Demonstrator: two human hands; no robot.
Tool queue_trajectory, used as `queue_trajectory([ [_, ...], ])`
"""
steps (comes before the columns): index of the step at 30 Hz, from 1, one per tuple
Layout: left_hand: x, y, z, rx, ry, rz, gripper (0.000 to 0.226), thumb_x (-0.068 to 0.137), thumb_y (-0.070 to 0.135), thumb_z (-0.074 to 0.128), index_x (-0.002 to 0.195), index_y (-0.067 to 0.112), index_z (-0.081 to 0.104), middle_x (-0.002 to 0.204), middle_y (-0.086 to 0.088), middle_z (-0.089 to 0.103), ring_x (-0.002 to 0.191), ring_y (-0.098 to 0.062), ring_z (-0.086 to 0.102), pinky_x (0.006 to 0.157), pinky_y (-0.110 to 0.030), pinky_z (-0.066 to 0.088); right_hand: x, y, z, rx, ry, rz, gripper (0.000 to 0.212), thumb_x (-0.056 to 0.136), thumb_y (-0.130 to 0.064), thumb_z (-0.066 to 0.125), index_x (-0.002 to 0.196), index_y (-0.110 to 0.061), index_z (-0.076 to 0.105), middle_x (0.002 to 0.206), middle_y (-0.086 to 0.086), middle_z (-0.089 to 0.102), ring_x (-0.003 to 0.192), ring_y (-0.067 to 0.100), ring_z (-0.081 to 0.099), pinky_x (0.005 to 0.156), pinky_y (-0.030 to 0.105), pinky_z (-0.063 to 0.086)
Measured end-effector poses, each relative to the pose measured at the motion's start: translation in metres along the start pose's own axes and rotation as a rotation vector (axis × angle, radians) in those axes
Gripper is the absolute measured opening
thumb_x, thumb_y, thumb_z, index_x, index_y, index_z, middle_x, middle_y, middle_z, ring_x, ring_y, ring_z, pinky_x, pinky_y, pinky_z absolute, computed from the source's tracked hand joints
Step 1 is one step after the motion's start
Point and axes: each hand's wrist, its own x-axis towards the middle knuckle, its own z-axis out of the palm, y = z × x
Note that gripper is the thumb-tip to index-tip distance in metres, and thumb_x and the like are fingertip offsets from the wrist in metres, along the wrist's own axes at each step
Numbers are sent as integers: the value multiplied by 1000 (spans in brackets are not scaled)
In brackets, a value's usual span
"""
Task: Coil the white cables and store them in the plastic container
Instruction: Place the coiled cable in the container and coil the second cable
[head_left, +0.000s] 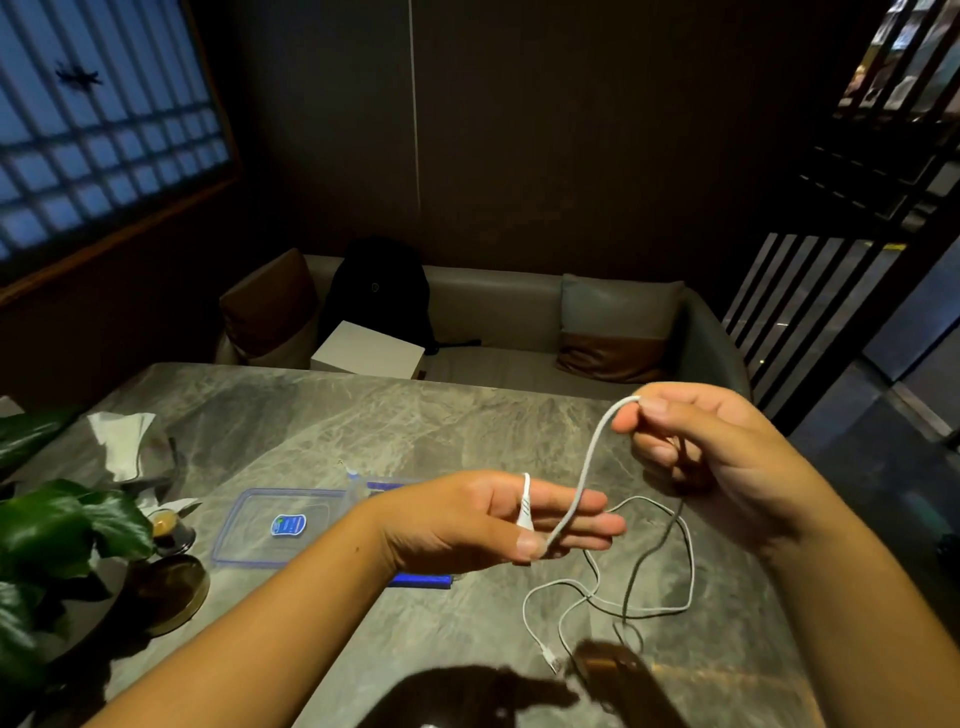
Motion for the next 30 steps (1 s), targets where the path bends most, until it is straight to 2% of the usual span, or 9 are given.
queue_trajectory([
  [2,2,1,2,48,-18,-45,60,92,-12,39,150,-4,26,155,-23,35,144,-33,34,121,-42,24,7,-4,5,-66,-40,-11,24,87,-21,56,82,-3,71,52,4,43,48,14,23,45,26,14],
  [6,8,4,9,170,-64,-123,59,95,-15,43,150,-1,28,154,-19,38,143,-28,37,121,-48,22,19,-14,20,-229,-160,-4,26,95,-21,56,82,-4,71,55,4,47,49,15,26,45,25,16],
  [10,13,6,17,230,-25,-147,56,95,-10,49,148,3,37,149,-16,46,139,-23,45,119,-46,29,29,-16,29,-290,-221,15,29,98,-17,51,83,-1,69,54,5,48,47,14,28,48,30,14],
  [14,14,9,21,179,37,-139,51,95,-8,51,144,3,44,144,-18,52,134,-28,51,115,-44,35,35,-19,32,-296,-278,-1,29,98,-19,51,83,-1,69,56,7,47,51,18,28,51,33,14],
  [18,18,12,24,155,102,-106,40,96,-1,53,136,5,55,134,-20,60,124,-31,59,107,-45,45,42,-20,32,-302,-293,-26,30,99,-20,50,84,-2,68,58,9,46,51,19,28,53,36,15],
  [23,23,16,31,112,125,-62,34,98,3,53,130,10,61,127,-16,66,112,-28,67,86,-28,56,54,-11,26,-240,-272,18,31,102,-20,46,82,-4,65,58,7,45,49,16,27,51,32,16],
  [30,25,20,32,55,106,57,36,98,-3,49,132,5,59,129,-19,63,119,-32,63,88,-33,57,60,23,19,-140,-227,97,42,103,-21,43,67,-15,62,50,-4,47,48,16,23,55,37,12],
])
